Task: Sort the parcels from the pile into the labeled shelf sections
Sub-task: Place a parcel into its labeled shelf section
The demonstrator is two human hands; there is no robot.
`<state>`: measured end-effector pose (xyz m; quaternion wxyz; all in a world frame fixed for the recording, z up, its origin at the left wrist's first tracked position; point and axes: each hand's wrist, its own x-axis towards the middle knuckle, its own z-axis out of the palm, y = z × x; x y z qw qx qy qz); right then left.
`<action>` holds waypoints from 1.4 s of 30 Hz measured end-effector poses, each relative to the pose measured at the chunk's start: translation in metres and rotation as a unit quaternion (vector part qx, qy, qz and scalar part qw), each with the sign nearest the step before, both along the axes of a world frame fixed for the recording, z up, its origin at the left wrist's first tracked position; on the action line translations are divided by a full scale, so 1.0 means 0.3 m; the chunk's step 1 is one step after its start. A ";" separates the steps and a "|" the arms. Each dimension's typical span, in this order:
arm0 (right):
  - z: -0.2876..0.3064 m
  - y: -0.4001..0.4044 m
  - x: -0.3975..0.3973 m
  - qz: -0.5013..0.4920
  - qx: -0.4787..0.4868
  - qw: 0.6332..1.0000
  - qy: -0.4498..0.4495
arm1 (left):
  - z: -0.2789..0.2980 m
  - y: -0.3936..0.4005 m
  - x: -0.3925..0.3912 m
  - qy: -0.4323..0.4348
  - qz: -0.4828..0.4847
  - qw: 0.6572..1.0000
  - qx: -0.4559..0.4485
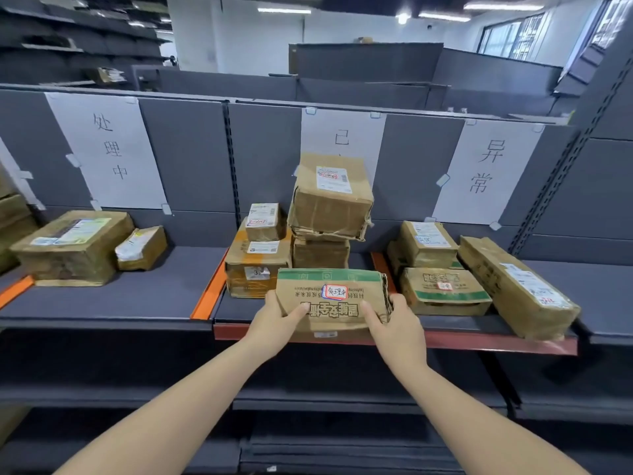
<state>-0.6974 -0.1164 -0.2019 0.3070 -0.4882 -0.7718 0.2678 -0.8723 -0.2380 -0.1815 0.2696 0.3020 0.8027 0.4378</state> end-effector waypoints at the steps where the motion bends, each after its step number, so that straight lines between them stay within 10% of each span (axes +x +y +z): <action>1: -0.005 -0.003 -0.006 0.003 0.001 1.000 0.000 | -0.002 -0.009 -0.004 -0.004 0.001 1.000 0.001; 42: -0.030 -0.632 -0.899 0.037 -0.060 0.997 0.036 | 0.014 -0.707 -0.880 -0.052 0.012 0.998 0.016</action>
